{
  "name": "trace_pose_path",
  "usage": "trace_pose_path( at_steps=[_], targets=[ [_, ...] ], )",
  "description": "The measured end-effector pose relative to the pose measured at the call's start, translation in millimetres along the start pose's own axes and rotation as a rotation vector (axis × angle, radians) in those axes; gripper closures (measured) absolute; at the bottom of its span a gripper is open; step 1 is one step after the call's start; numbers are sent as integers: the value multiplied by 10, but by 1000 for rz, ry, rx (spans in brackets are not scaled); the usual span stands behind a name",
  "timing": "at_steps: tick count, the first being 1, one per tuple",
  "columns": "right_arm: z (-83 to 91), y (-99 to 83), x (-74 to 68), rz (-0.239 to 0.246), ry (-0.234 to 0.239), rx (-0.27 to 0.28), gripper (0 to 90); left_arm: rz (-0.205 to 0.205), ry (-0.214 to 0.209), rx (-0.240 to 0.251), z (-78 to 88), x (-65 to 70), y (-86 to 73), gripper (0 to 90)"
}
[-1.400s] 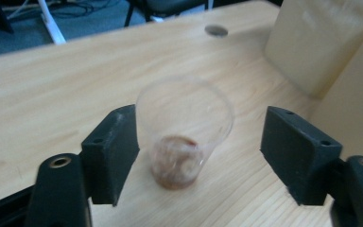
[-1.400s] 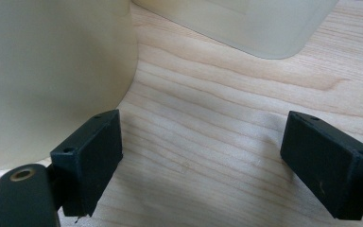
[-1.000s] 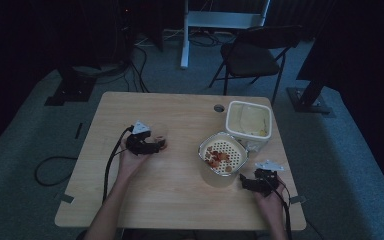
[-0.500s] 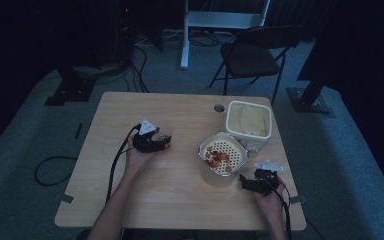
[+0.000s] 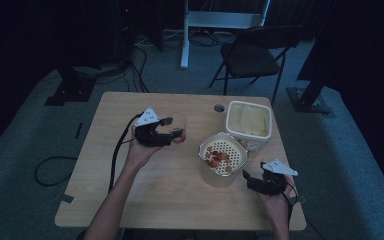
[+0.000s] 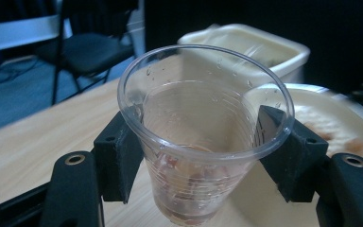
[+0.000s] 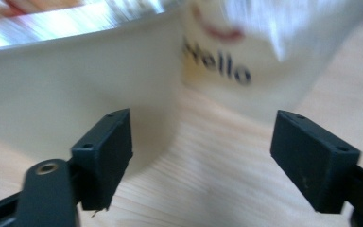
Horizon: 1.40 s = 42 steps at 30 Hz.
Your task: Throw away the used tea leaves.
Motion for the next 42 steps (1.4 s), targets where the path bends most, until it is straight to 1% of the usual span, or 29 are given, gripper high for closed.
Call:
trace_pose_path(
  at_steps=[1, 2, 3, 4, 6, 7, 8, 9, 10, 12, 13, 14, 15, 16, 17, 18, 19, 20, 21, 23, 26, 27, 30, 32, 33, 35, 36, 39, 42],
  targets=[
    [65, 68, -15, 13, 7, 24, 204, 0, 0, 0, 0, 0, 0, 357],
    [146, 159, -43, 27, 22, 52, 214, -31, -28, -4, 2, 185, 107, 356],
    [206, 236, -72, 42, 35, 71, 219, -31, -28, -4, 2, 185, 107, 357],
    [264, 322, -103, 61, 39, 90, 231, -51, -47, 0, -12, 347, 191, 357],
    [366, 510, -184, 90, 63, 144, 239, -61, -86, 3, -35, 513, 256, 357],
    [366, 510, -184, 90, 63, 144, 239, -61, -86, 3, -35, 513, 256, 357],
    [444, 724, -290, 129, 88, 202, 252, -68, -118, -1, -72, 671, 302, 357],
    [444, 724, -290, 129, 88, 202, 252, -68, -118, -1, -72, 671, 302, 357],
    [467, 895, -377, 160, 113, 250, 252, -73, -147, -13, -120, 819, 331, 357],
    [436, 1015, -440, 172, 143, 275, 256, -88, -180, -16, -178, 953, 349, 357],
    [436, 1015, -440, 172, 143, 275, 256, -88, -180, -16, -178, 953, 349, 357],
    [399, 1066, -470, 179, 162, 277, 256, -88, -180, -16, -178, 953, 349, 357],
    [399, 1066, -470, 179, 162, 277, 270, -101, -201, -36, -258, 1068, 349, 357],
    [295, 1149, -517, 199, 190, 283, 280, -108, -214, -52, -319, 1142, 341, 356],
    [208, 1187, -533, 194, 200, 281, 280, -113, -219, -59, -342, 1170, 336, 356],
    [176, 1201, -541, 192, 206, 284, 280, -114, -228, -65, -370, 1207, 330, 356],
    [176, 1201, -541, 192, 206, 284, 280, -114, -228, -65, -370, 1207, 330, 356],
    [138, 1216, -549, 190, 207, 287, 280, -114, -228, -65, -370, 1207, 330, 356],
    [81, 1243, -572, 188, 214, 291, 283, -112, -254, -79, -444, 1288, 312, 356],
    [53, 1261, -581, 195, 209, 294, 332, -107, -265, -81, -468, 1312, 308, 356],
    [37, 1255, -564, 190, 218, 295, 400, -100, -270, -85, -483, 1316, 305, 350],
    [39, 1249, -561, 190, 222, 297, 408, -95, -274, -88, -486, 1312, 303, 343],
    [49, 1236, -560, 196, 213, 296, 417, -81, -281, -88, -492, 1304, 298, 318],
    [55, 1234, -558, 190, 214, 302, 421, -79, -286, -86, -490, 1310, 294, 286],
    [58, 1233, -552, 190, 206, 303, 422, -79, -292, -79, -481, 1315, 295, 273],
    [63, 1229, -528, 177, 202, 305, 423, -78, -283, -74, -456, 1308, 296, 235],
    [68, 1224, -511, 168, 198, 305, 423, -77, -276, -71, -438, 1299, 295, 198],
    [89, 1197, -437, 163, 168, 302, 423, -81, -254, -57, -378, 1248, 290, 198],
    [134, 1157, -339, 151, 139, 291, 423, -80, -210, -39, -304, 1128, 273, 198]
  ],
)
Point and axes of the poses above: each handheld gripper's, and its own axes: z roughly backward along the jaws, y roughly out of its top, x roughly to its right, the point moved 7 cm from there along -z, roughly forward along the jaws, and after that the axes turned 15 degrees about z, right-handed, at the moved point
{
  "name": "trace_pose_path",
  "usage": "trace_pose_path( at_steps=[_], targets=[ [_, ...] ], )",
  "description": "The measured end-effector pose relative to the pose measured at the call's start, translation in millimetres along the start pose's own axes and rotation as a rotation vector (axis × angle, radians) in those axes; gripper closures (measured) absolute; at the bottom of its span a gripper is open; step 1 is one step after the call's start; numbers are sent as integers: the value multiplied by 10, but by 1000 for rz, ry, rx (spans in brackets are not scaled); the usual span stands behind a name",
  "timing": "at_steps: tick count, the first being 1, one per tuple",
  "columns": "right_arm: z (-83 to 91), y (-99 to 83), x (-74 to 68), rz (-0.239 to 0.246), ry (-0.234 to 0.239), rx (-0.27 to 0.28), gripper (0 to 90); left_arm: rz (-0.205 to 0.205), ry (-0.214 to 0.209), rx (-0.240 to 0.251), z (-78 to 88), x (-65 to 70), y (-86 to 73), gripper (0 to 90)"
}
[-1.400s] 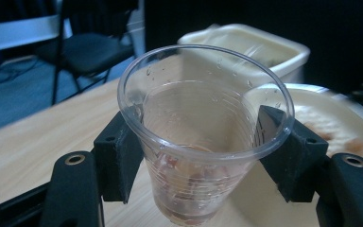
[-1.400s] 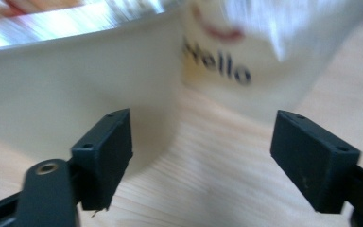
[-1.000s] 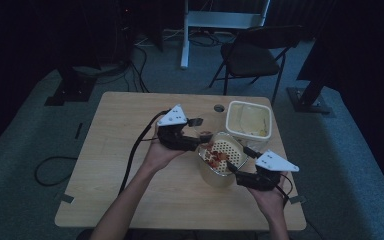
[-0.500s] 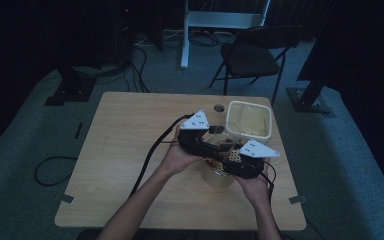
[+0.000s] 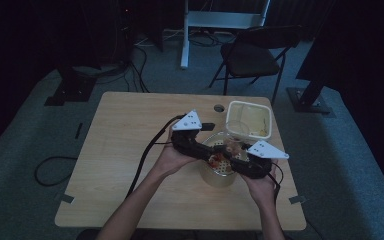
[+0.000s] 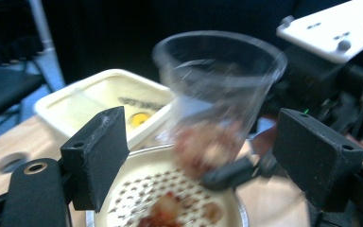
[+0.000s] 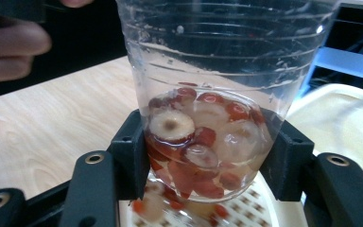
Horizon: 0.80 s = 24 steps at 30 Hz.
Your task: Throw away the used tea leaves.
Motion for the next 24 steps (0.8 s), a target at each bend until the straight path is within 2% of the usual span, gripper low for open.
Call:
trace_pose_path(
  at_steps=[3, 5, 8, 10, 12, 14, 15, 18, 20, 21, 24],
  targets=[
    [90, -64, 116, 13, -50, -33, 422, 28, 57, 15, 124, -162, -61, 201],
    [158, -118, 195, 9, -69, -51, 422, 53, 82, 21, 213, -270, -122, 218],
    [239, -201, 284, 20, -106, -84, 422, 75, 143, 39, 338, -433, -227, 222],
    [278, -259, 331, 34, -125, -109, 422, 87, 202, 40, 425, -564, -328, 222],
    [308, -318, 362, 56, -148, -145, 422, 99, 297, 28, 524, -732, -469, 226],
    [319, -345, 375, 66, -158, -162, 422, 99, 297, 28, 524, -732, -469, 227],
    [339, -389, 391, 86, -175, -188, 422, 150, 362, 31, 672, -934, -664, 235],
    [368, -430, 395, 117, -187, -207, 422, 201, 402, 35, 803, -1086, -850, 253],
    [376, -438, 394, 128, -192, -213, 422, 201, 402, 35, 803, -1086, -850, 254],
    [387, -450, 385, 157, -196, -229, 423, 233, 434, 29, 877, -1178, -1010, 254],
    [398, -462, 382, 219, -217, -271, 423, 250, 456, 10, 907, -1229, -1150, 254]
  ],
)
Point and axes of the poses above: each handheld gripper's, and its own axes: z roughly backward along the jaws, y roughly out of its top, x roughly to its right, the point moved 7 cm from there along -z, roughly forward along the jaws, and after that the axes turned 15 degrees about z, right-handed, at the moved point
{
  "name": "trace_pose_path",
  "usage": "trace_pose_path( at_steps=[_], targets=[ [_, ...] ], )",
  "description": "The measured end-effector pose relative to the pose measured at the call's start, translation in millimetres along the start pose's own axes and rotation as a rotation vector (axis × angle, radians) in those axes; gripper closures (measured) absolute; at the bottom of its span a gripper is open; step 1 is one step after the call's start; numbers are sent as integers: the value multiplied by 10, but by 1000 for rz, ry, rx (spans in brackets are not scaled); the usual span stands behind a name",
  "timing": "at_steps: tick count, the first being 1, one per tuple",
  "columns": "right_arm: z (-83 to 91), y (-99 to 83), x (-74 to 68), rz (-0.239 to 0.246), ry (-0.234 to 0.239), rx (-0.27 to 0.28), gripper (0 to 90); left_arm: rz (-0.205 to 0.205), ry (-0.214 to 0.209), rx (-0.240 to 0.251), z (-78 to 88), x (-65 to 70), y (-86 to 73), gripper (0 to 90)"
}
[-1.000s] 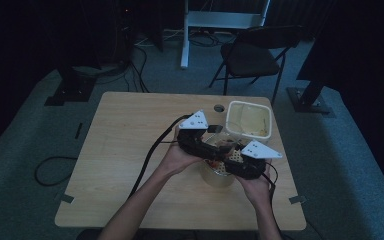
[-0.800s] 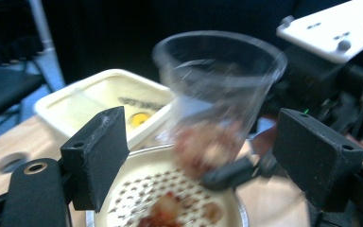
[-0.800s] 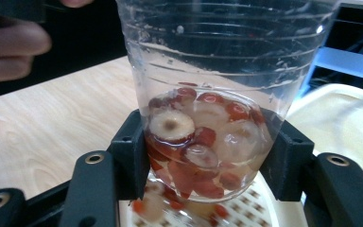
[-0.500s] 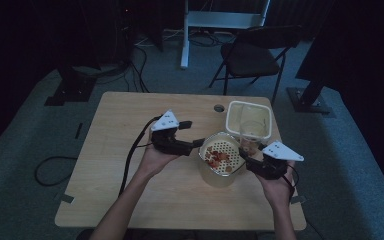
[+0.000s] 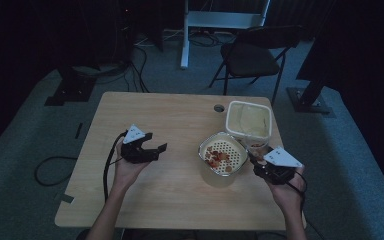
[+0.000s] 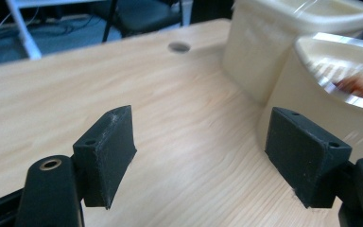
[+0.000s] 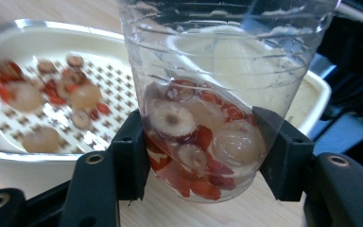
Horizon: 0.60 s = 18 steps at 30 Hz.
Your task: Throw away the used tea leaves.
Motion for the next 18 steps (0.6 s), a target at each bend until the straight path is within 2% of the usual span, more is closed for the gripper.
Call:
trace_pose_path(
  at_steps=[2, 3, 5, 9, 18],
  targets=[
    [1, -2, 1, 16, -8, -12, 423, 0, 0, 0, 0, 0, 0, 254],
    [0, -3, 0, 65, -24, -41, 423, 22, 8, -13, -22, -45, -102, 254],
    [-5, -8, 6, 101, -33, -65, 423, 27, 5, -17, -40, -37, -136, 254],
    [-10, -21, 24, 179, -57, -118, 423, 20, -5, -28, -76, 9, -185, 254],
    [-21, -25, 96, 412, -123, -250, 424, 14, -26, -51, -152, 94, -244, 253]
  ],
)
Point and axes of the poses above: each handheld gripper's, and its own axes: z roughly backward along the jaws, y roughly out of its top, x roughly to its right, the point moved 7 cm from there along -z, roughly forward along the jaws, and after that the axes turned 15 degrees about z, right-handed, at the moved point
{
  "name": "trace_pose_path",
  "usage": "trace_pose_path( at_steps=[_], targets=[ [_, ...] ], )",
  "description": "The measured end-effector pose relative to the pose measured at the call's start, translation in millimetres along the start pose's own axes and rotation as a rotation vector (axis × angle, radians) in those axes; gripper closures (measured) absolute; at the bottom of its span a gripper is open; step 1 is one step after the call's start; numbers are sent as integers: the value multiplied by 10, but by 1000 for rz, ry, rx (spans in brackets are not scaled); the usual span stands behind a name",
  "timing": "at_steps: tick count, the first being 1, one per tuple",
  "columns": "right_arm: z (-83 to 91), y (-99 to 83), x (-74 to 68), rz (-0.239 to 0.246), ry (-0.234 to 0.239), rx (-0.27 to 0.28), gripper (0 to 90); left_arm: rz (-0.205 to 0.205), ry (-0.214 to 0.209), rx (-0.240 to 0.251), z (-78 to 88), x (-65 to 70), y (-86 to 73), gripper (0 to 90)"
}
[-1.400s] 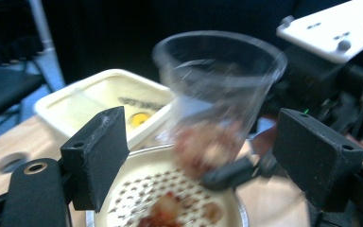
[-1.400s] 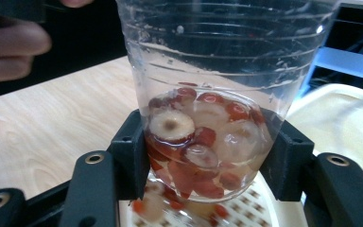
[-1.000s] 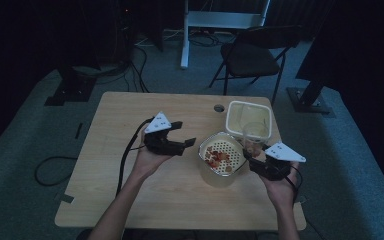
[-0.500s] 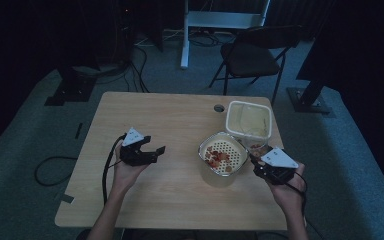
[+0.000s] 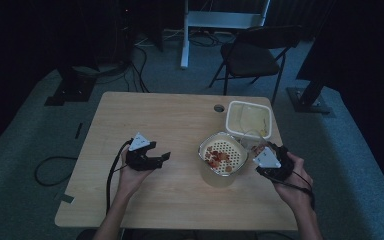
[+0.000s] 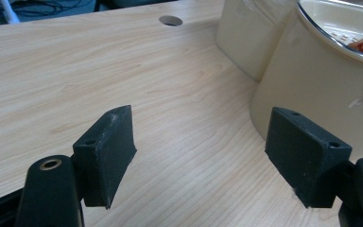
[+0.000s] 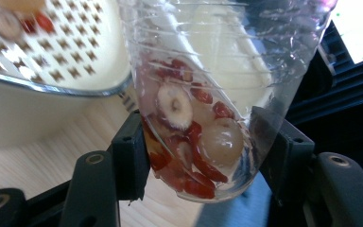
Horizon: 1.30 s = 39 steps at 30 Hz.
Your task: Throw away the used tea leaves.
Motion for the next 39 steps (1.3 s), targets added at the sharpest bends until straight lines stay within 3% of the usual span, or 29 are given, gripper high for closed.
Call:
trace_pose_path(
  at_steps=[5, 7, 9, 17, 22, 27, 29, 36, 37, 39],
  targets=[
    [7, 14, 88, 152, -53, -74, 425, -5, -9, -8, -34, 33, -13, 253],
    [12, 25, 105, 170, -64, -85, 424, -4, -10, -7, -38, 39, -12, 254],
    [29, 62, 156, 250, -86, -116, 425, 1, -17, -7, -45, 47, -11, 254],
    [2, 179, 164, 476, -126, -197, 425, 7, -22, -7, -49, 60, -12, 254],
    [-1, 280, 143, 691, -197, -283, 426, 11, -24, -6, -50, 56, -9, 254],
    [2, 404, 109, 853, -238, -317, 426, 10, -29, -7, -61, 75, -14, 254],
    [2, 438, 113, 883, -252, -318, 426, 10, -30, -7, -63, 78, -13, 254],
    [7, 441, 149, 882, -268, -321, 427, 14, -30, -5, -60, 74, -12, 254],
    [6, 433, 140, 908, -280, -333, 428, 17, -31, -4, -63, 74, -11, 254],
    [6, 434, 136, 910, -281, -332, 427, 16, -30, -5, -69, 75, -14, 254]
  ],
)
Point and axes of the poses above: each handheld gripper's, and its own axes: z roughly backward along the jaws, y roughly out of its top, x roughly to its right, the point moved 7 cm from there along -z, roughly forward along the jaws, and after that the axes turned 15 degrees about z, right-handed, at the moved point
